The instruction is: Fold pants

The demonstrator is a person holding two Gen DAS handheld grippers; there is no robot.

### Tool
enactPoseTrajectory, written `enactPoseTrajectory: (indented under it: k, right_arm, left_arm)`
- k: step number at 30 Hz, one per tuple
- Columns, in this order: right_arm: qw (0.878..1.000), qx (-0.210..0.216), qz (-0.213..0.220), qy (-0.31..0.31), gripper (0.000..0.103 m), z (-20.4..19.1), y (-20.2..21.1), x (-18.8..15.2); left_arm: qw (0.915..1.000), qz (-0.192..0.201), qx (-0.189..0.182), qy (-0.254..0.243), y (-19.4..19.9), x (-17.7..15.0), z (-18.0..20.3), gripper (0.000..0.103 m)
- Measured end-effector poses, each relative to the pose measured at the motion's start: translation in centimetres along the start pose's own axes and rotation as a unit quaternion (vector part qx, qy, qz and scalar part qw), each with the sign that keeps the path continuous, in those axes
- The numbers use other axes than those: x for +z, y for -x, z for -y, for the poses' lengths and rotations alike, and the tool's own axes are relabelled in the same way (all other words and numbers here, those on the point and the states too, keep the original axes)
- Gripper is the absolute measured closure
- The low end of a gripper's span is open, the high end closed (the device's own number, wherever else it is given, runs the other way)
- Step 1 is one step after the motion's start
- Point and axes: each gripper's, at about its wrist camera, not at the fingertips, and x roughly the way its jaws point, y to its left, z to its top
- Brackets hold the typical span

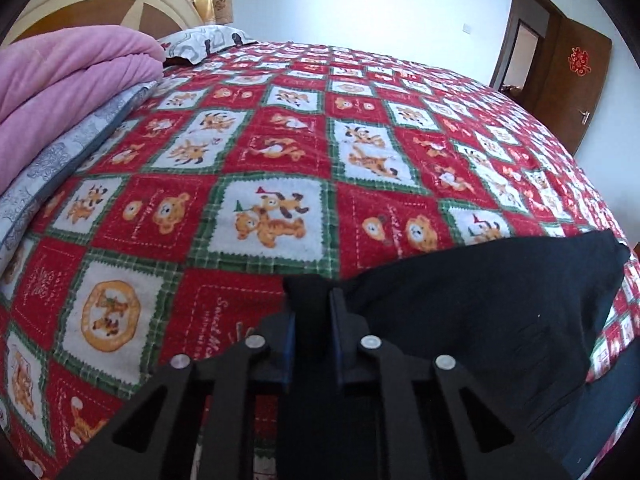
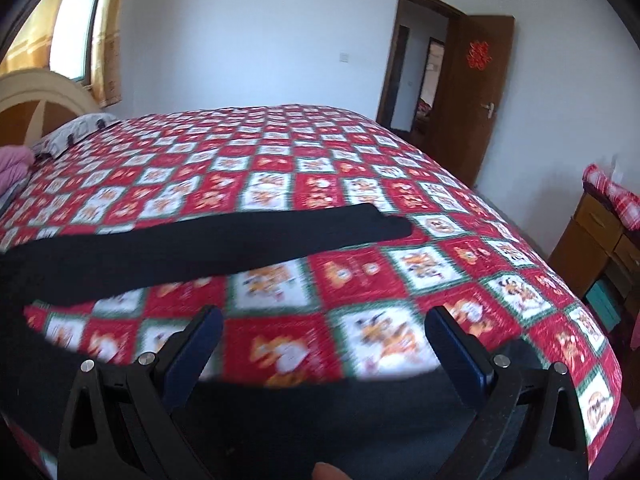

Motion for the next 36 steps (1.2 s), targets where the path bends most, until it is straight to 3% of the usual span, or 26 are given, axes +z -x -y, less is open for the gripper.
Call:
enactPoseTrajectory:
  k: [3,4,9,14,21,31,32,36]
  right_arm:
    - [0.999,0.007,-0.029,-0.038,0.035,3.6,-3.1,2.6]
    - [0.998,0.009,-0.039,-0.047,0.038,4.5,-3.9,3.1]
    - [0.99,0.013,-0.079,-0.114,0.038,9.6,-9.2,6.6]
    - [0.983,0.018,-0.103,-0.151,0.038,12.3,-14.7,9.1]
    - [0.986,0.03,-0.119,-0.114,0.038,11.7,-22.3,11.7]
    - [0.978,0.066,-0.179,-0.088,0.039,10.3,-31.2,12.4]
    - [0.976,0.071,-0.187,-0.085,0.042,10.0,-31.8,12.3]
    - [0.976,0.092,-0.189,-0.063,0.077,9.1,-32.2,12.1]
  left_arm:
    - [1.0,0.002,-0.005,-0.001,-0.3,0.5,0.0,0.089]
    - [1.0,0.0,-0.004,-0.001,-0.5,0.7,-0.1,0.089]
    - [0.9998,0.001,-0.016,0.015,-2.0,0.5,-0.8,0.089]
    - [0.9987,0.011,-0.037,0.034,-2.2,0.0,-1.3,0.088]
    - [0.9993,0.015,-0.023,0.023,-2.5,0.0,-0.9,0.087]
    - [0.9991,0.017,-0.028,0.026,-2.8,-0.1,-1.1,0.087]
    - [0.9991,0.017,-0.028,0.026,-2.8,-0.1,-1.1,0.087]
    - [0.9992,0.017,-0.026,0.025,-2.8,-0.1,-1.1,0.087]
